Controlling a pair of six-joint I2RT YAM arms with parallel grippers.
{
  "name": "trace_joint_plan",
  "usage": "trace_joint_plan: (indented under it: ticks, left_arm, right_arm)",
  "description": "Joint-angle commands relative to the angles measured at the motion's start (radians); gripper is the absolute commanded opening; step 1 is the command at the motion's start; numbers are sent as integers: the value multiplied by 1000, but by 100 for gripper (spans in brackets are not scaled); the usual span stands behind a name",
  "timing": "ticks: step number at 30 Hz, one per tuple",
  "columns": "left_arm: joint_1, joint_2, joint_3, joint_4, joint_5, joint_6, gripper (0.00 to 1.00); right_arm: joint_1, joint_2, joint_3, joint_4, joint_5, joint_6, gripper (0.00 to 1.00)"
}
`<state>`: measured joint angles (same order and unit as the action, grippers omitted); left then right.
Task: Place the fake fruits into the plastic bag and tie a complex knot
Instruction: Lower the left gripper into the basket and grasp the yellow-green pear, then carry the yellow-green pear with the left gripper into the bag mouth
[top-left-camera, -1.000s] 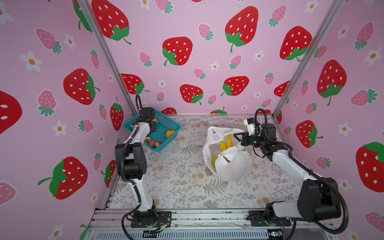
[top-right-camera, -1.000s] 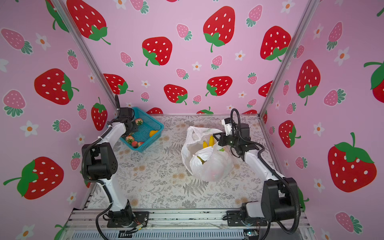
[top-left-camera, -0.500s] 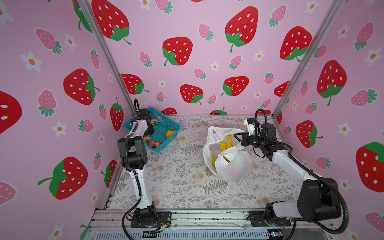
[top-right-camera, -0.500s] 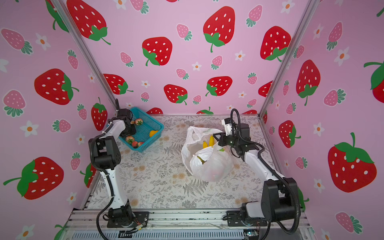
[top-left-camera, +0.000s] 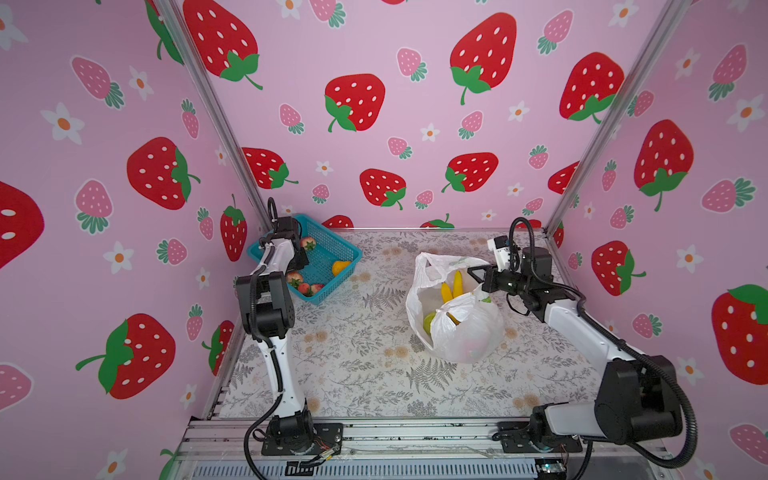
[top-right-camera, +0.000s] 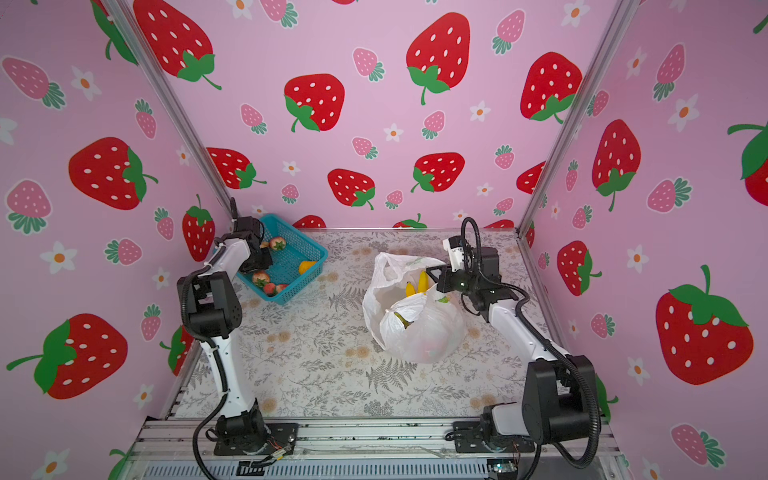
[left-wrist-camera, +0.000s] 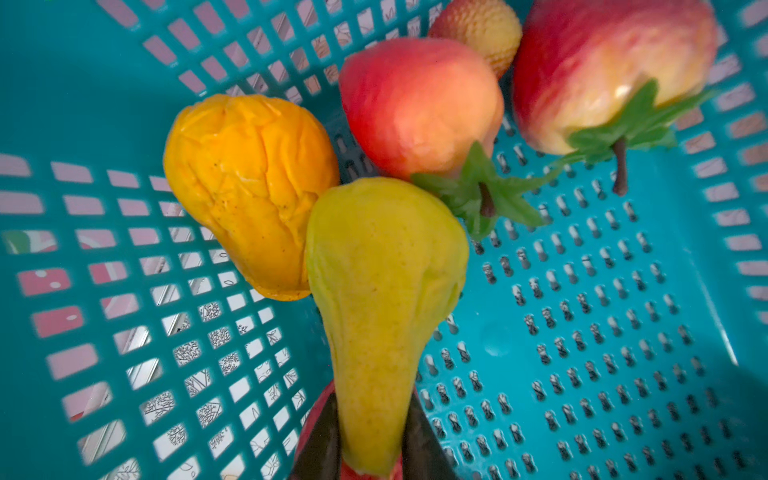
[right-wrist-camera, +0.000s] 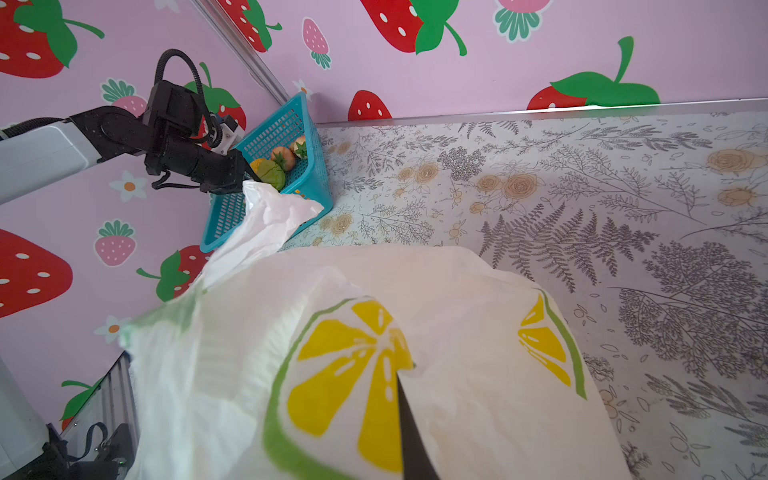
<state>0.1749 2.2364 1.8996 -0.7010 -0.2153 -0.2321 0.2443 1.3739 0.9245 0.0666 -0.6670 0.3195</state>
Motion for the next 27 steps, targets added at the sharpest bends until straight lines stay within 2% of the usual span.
trace_joint_plan:
  ticks: [1,11,18,21,27]
  left_arm:
    - [3,-76,20,-21,13,-8,22]
    - [-43,-403,-223,85,60,-76,19]
    - [-138,-696,-414,160,207,-161,19]
    - [-229,-807,-466,180,283,-179,18]
    - [-512,-973,-564,186,424,-143,17]
  right_arm:
    - [5,-4,-9,7,-8,-12,9]
    - [6,-14,-10,21,-17,-5,9]
    - [6,-9,-12,28,-20,-3,9]
    - [6,-9,-10,27,-20,-3,10]
    - [5,-13,-1,11,-1,-14,9]
